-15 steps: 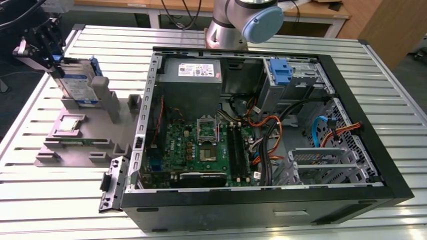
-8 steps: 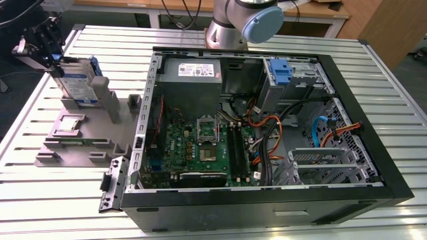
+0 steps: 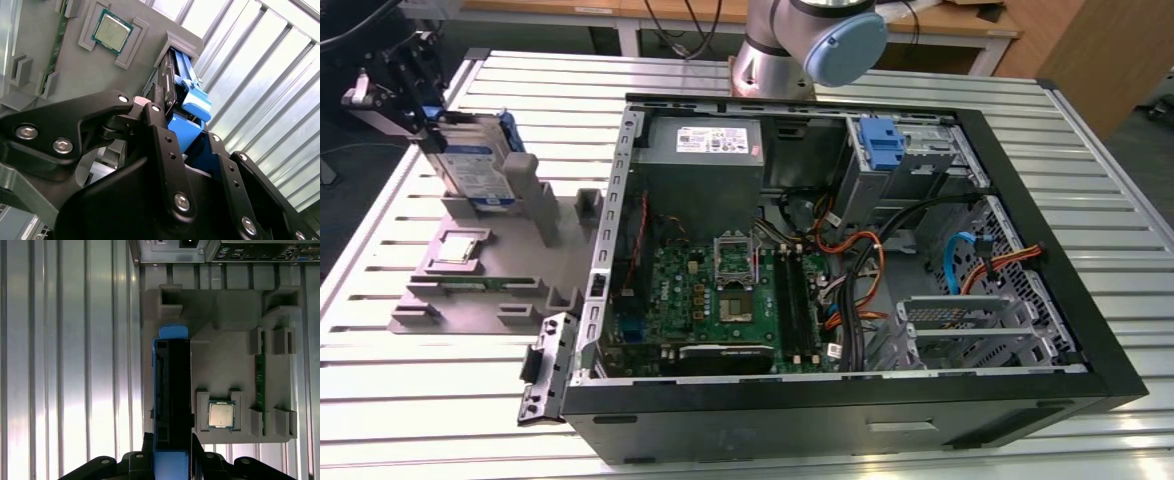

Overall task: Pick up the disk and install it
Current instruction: 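Pick up the disk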

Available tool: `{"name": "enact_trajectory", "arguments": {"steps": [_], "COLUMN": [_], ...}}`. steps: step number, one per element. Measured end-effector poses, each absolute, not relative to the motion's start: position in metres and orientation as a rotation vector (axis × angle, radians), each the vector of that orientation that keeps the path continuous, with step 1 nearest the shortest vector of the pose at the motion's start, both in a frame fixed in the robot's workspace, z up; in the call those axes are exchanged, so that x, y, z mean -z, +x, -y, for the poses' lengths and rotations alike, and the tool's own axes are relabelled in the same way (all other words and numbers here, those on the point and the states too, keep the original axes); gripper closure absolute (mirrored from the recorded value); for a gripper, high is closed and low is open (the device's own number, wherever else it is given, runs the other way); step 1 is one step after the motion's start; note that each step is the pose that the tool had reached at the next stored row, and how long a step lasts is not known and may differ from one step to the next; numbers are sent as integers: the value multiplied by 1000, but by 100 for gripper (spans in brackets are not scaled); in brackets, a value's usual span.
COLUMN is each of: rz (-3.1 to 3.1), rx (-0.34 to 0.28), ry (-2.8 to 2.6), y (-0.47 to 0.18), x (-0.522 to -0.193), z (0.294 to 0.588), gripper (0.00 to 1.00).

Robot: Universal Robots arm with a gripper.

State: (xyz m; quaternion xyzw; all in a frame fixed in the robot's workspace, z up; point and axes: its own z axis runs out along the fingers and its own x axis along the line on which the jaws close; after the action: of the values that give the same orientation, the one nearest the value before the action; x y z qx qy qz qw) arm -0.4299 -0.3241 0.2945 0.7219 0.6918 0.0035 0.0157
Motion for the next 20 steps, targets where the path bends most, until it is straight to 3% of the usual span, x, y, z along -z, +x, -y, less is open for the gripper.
{"name": "enact_trajectory", "arguments": {"steps": [20], "rz": [-2151], "rx": [-9], "ry": [2244], "y": [-430], "x": [-306], "z": [324], "gripper": [63]}}
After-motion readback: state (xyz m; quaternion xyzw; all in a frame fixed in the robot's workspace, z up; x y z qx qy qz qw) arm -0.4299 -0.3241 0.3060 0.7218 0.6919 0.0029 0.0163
